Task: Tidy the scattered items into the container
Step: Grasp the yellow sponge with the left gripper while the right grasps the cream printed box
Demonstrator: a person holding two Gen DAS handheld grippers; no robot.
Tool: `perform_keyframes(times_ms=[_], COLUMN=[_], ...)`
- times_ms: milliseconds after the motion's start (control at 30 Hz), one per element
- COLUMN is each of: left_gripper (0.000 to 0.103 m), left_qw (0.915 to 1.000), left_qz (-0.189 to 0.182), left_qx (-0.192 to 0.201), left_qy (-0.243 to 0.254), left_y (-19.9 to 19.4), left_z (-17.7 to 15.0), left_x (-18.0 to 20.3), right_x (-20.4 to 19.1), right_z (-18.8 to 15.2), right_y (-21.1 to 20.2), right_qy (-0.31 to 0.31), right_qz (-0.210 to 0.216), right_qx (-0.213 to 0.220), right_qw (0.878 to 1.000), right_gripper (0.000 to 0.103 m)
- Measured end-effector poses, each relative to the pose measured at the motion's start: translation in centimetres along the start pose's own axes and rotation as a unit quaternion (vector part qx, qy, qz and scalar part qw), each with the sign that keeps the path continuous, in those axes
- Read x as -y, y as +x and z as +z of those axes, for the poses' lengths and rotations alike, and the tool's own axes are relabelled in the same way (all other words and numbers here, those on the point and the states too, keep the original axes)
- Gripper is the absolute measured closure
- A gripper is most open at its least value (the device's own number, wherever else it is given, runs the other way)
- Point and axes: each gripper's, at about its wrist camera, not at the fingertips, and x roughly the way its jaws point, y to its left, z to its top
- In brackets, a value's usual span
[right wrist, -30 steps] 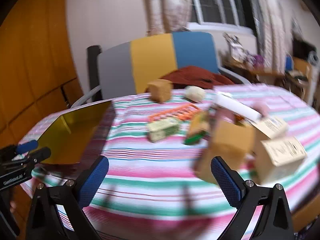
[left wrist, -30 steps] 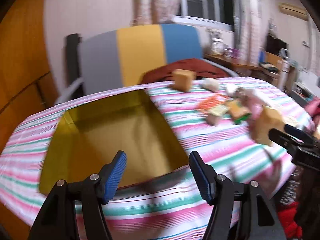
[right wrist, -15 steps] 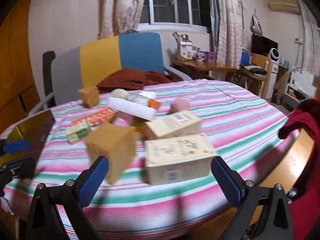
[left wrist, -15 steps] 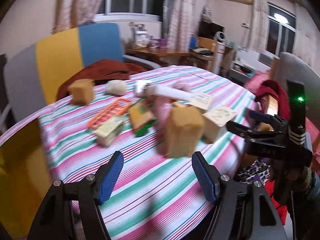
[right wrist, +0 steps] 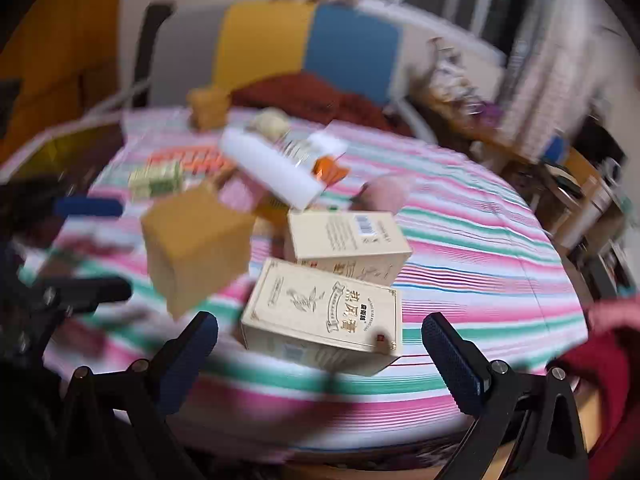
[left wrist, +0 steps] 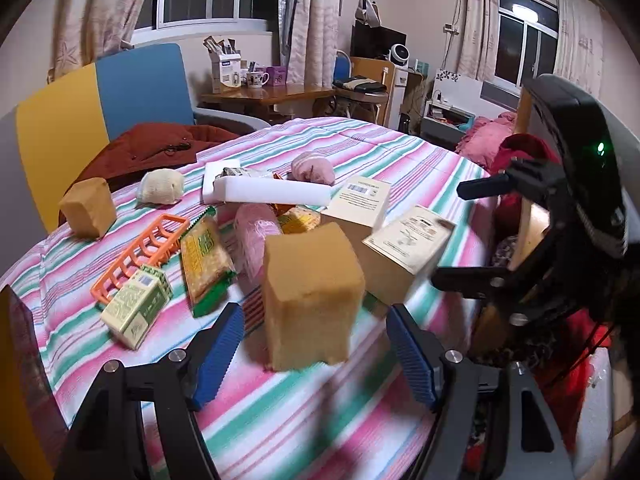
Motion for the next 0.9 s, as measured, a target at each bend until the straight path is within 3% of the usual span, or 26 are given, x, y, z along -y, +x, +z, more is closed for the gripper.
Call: perform_keyframes(times_ms=[233, 500, 667, 733, 833, 900], left_gripper=[0.028, 0.028, 0.029, 0.031, 0.032, 0.032], left_qw=[0.9999, 0.9995, 0.9991, 0.9986, 0.9967, 0.9962], left_qz=[-0.009, -0.021, -0.019, -0.018, -0.035, -0.041], left_qx=[-0.01, -0.023, -0.036, -0.046, -0.059, -0.052], left_qy=[0.009, 0.005, -0.007, -0.016, -0.044, -0.057], left_y=[2.3, 4.4, 6.0, 6.6, 7.2, 7.0], left_z=[0.4, 0.2, 0.0, -0.3, -0.8, -1.0], left_x=[0.0, -0.2, -0.9, -1.2, -2.0, -2.4], right_x=[1.5, 1.3, 0.4, 0.3, 0.1, -0.1], right_z=[2.7, 4.4, 4.3, 4.1, 3.5, 3.3], right_y=[1.3, 4.3, 6.1, 6.8, 7.5, 7.2], right_qy=[-0.104, -0.182, -0.211, -0.216, -0.213, -0.215], right_qz=[0.06, 0.137, 0.161, 0.159, 0.158, 0.153], right_qx=[-0.066, -0.131, -0.156, -0.167, -0.187, -0.185], right_qw=[0.991, 0.965, 0.951, 0.949, 0.946, 0.947], right_gripper=[0.0, 0.0, 0.0, 0.005, 0.027, 0.032])
